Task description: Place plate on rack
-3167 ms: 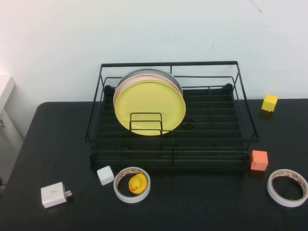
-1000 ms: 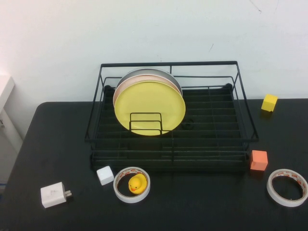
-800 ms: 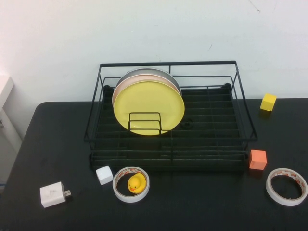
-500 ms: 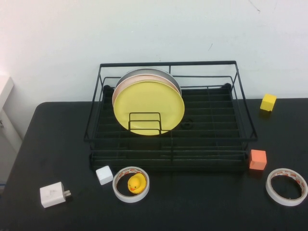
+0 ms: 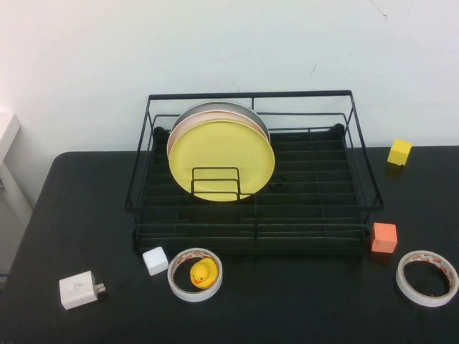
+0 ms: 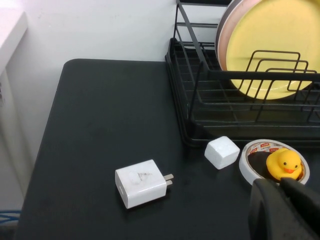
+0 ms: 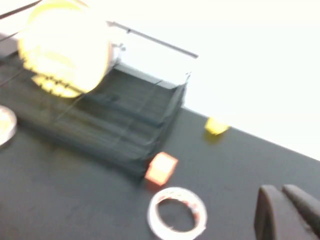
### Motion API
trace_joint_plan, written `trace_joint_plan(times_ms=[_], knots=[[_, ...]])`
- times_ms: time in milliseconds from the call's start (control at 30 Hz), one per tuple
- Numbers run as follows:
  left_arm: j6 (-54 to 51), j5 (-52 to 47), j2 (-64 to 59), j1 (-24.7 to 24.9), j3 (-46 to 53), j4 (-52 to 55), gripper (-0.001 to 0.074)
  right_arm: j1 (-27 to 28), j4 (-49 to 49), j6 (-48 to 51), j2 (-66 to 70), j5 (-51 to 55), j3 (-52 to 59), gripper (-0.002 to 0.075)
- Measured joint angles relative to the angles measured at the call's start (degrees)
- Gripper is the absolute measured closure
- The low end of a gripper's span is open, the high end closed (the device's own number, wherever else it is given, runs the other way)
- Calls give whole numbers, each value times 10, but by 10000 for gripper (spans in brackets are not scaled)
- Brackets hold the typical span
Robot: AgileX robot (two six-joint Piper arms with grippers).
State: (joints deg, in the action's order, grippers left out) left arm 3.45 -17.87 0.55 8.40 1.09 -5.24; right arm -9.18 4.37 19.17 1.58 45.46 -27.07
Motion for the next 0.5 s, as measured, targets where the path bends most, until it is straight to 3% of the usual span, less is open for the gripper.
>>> trace_joint_plan(times_ms=[233,500], knots=[[-6,0,0,0,0,0,729,91,0,0,-24,5,0,726],[-7,0,0,-1,0,0,729,106,0,0,-24,7,0,726]])
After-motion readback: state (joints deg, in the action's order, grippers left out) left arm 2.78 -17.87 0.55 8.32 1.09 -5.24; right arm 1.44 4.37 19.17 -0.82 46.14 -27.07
